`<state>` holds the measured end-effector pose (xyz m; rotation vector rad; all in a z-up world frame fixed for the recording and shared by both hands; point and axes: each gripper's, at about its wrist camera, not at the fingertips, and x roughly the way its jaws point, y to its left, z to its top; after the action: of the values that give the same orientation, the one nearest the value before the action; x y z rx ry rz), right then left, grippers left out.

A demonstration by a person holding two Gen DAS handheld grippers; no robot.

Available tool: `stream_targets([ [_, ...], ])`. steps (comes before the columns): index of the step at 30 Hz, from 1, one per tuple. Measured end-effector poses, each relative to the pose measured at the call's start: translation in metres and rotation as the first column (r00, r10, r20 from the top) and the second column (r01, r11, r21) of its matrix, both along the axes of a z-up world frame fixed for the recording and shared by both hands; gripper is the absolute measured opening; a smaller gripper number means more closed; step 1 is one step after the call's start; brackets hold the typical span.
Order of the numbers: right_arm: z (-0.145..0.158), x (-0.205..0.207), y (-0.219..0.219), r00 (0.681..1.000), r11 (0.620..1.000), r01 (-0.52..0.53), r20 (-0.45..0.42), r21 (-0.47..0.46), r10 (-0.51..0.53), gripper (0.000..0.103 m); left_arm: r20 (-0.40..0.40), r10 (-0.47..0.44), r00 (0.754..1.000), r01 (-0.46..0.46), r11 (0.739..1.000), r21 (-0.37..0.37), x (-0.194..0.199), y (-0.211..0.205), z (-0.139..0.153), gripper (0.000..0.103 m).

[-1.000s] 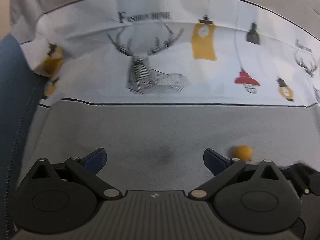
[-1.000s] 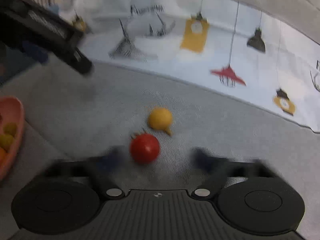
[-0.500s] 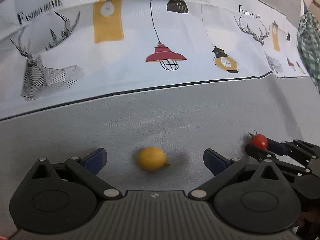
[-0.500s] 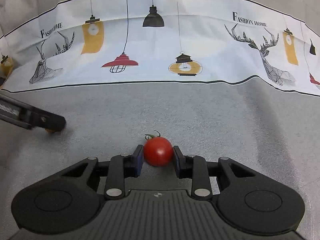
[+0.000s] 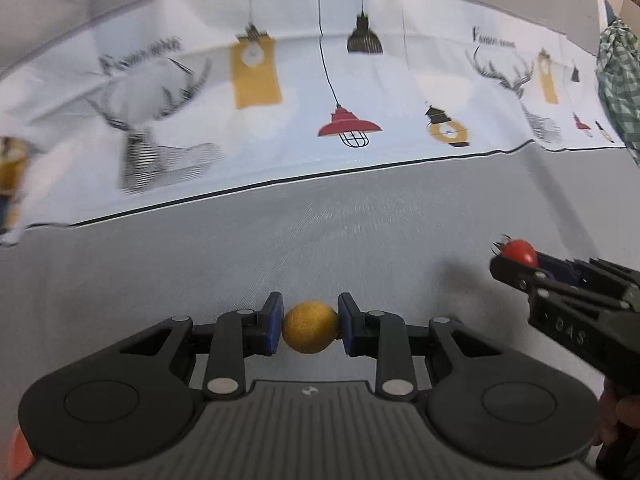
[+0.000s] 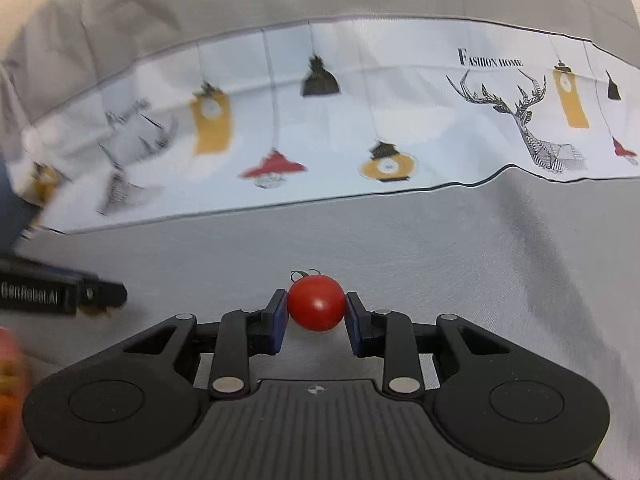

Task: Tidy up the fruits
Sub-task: 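Carry both fruits over the pink plate and open both grippers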

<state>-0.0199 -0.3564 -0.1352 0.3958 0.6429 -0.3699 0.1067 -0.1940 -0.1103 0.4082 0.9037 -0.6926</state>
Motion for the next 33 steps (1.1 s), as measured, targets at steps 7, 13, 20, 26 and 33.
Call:
stream_targets([
  [7,0.054,-0.06,0.08,0.988,0.99,-0.129,0.087,0.058,0.124,0.032,0.024,0.112,0.993,-0.113,0.994,0.017,-0.069,0.101,0.054,0.033],
  [13,0.079,-0.069,0.156,0.948,0.953,-0.302,0.116,0.024,0.298,0.032,0.07,0.232,0.97,-0.234,0.972,0.018,-0.094,0.185,0.076,0.033],
  [20,0.089,-0.026,0.214,0.903,0.908,-0.419,0.102,-0.001,0.417,0.032,0.027,0.323,0.946,-0.324,0.946,0.026,-0.074,0.247,0.067,0.033],
  [26,0.077,0.019,0.241,0.875,0.876,-0.481,0.063,0.023,0.479,0.032,-0.018,0.338,0.941,-0.337,0.941,0.026,-0.048,0.255,0.043,0.033],
  [33,0.056,0.057,0.245,0.867,0.853,-0.498,0.081,0.155,0.492,0.045,-0.079,0.307,0.948,-0.302,0.951,0.069,-0.031,0.254,0.017,0.07],
])
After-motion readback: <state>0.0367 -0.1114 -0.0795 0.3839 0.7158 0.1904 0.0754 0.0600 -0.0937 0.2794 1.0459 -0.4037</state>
